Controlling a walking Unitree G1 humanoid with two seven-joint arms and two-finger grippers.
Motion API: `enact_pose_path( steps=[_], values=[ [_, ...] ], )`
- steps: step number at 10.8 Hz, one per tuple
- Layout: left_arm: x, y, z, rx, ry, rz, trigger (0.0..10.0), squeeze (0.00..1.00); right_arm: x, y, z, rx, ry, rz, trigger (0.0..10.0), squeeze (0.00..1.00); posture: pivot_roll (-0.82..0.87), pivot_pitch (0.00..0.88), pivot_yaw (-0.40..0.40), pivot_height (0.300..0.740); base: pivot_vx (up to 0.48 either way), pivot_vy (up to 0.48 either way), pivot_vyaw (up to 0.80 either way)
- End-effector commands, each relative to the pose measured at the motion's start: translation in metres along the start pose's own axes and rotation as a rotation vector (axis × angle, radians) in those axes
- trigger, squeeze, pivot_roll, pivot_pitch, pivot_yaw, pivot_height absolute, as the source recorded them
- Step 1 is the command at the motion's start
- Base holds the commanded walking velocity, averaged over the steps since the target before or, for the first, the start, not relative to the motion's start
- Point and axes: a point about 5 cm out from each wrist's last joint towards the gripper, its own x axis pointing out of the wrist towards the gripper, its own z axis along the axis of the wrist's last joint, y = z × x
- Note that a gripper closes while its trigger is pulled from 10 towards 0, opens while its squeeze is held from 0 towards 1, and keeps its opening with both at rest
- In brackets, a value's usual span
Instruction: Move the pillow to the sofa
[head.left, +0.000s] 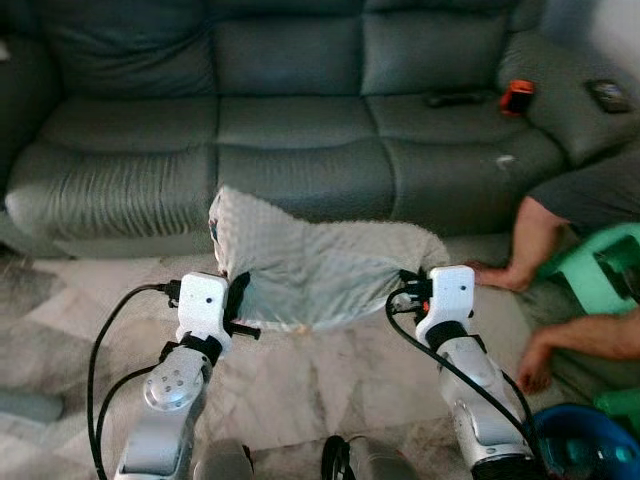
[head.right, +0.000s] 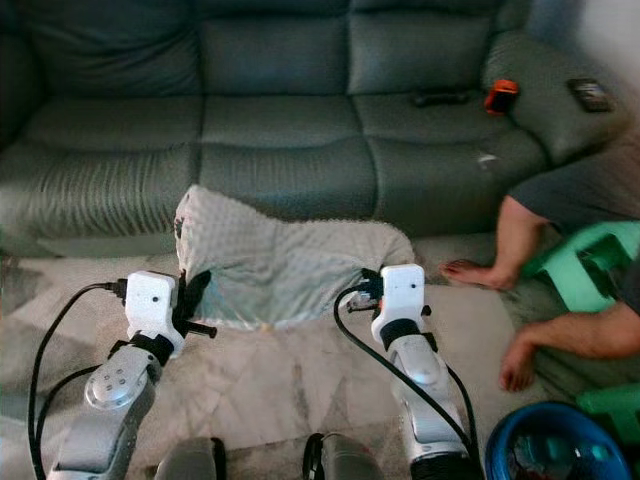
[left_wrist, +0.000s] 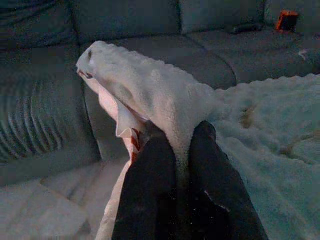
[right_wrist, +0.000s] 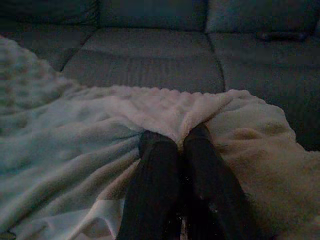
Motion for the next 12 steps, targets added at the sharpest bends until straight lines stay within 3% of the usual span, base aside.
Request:
enact_pose_path(
  steps=[1, 5, 7, 12],
  values=[
    [0.002, -0.005, 0.005, -0.002, -0.028, -0.034, 10.0, 0.0, 0.001, 0.002, 0.003, -0.002, -0.009, 0.021, 10.0, 0.0, -0.04, 0.136, -0.067, 0.74, 0.274, 0.0, 0.0],
    [-0.003, -0.006, 0.002, -0.007, -0.019, -0.03, 10.0, 0.0, -0.01, -0.012, -0.009, 0.027, 0.039, -0.046, 10.0, 0.0, -0.04, 0.143, -0.068, 0.74, 0.279, 0.0, 0.0],
    [-0.002, -0.007, 0.002, -0.01, -0.018, -0.035, 10.0, 0.0, -0.011, -0.012, -0.009, 0.025, 0.037, -0.046, 10.0, 0.0, -0.05, 0.144, -0.068, 0.74, 0.294, 0.0, -0.8],
    [-0.001, -0.009, 0.002, -0.012, -0.018, -0.037, 10.0, 0.0, -0.008, -0.008, -0.005, 0.003, 0.015, -0.003, 10.0, 0.0, -0.05, 0.147, -0.071, 0.74, 0.295, 0.0, 0.0]
  ],
)
